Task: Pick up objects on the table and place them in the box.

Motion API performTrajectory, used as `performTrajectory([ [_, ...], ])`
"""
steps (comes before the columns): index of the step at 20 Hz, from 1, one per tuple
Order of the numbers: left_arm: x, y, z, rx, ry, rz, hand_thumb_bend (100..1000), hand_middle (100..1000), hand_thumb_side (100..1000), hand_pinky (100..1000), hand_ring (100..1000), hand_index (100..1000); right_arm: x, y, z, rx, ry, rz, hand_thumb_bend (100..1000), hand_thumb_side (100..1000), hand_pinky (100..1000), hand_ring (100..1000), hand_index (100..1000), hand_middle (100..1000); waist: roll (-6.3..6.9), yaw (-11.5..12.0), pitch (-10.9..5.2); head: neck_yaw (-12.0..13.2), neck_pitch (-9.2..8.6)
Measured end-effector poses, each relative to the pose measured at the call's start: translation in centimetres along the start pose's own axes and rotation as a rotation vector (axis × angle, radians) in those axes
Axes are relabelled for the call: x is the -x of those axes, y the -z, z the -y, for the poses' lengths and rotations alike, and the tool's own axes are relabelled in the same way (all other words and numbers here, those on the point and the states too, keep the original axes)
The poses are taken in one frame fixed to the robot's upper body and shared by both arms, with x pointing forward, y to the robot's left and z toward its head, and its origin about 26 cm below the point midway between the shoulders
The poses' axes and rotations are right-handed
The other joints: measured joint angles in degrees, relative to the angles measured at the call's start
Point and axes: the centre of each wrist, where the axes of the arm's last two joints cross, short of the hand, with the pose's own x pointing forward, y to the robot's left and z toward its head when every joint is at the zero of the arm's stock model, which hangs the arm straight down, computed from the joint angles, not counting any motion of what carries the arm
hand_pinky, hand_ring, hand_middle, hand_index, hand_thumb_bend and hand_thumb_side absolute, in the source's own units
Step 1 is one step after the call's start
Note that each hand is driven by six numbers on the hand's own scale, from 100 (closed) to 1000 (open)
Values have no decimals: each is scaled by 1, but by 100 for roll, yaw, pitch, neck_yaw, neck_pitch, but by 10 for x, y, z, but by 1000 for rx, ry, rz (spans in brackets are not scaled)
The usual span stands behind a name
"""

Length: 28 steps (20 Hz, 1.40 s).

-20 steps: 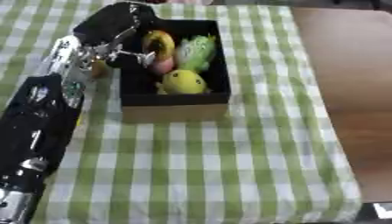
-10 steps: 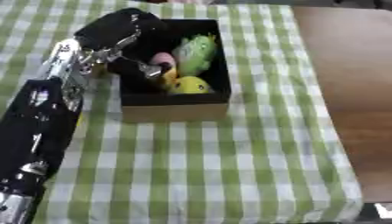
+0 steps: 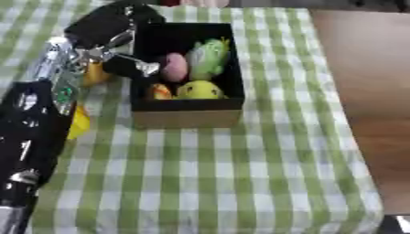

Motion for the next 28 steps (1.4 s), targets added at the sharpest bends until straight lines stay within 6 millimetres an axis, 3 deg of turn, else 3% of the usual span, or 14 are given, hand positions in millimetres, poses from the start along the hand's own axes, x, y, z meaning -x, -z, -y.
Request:
performTrajectory([
  [7,49,-64,-35,6,-98,-85,215,786,707,922,860,886,-1,-10,1,33,2,-18,100,883,1000,1000,993,615,2,151,-57,-179,0],
  [11,69,-90,-48,39,-139,-159,254,784,683,922,858,880,-1,-12,0,41,5,-19,100,883,1000,1000,993,615,-17,180,-81,-205,0],
  [19,90,-107,-26,200,-235,-235,410,780,740,916,854,874,1,-14,-2,49,12,-24,100,891,1000,1000,993,614,-47,177,-92,-187,0],
  [24,99,-114,-14,262,-248,-258,442,776,743,913,851,866,2,-14,-3,53,13,-29,100,893,1000,1000,994,614,-47,164,-29,-161,0],
  [28,99,-108,-12,279,-243,-248,457,778,720,911,853,865,2,-13,-3,51,12,-28,100,894,1000,1000,994,614,-51,132,9,-147,0],
])
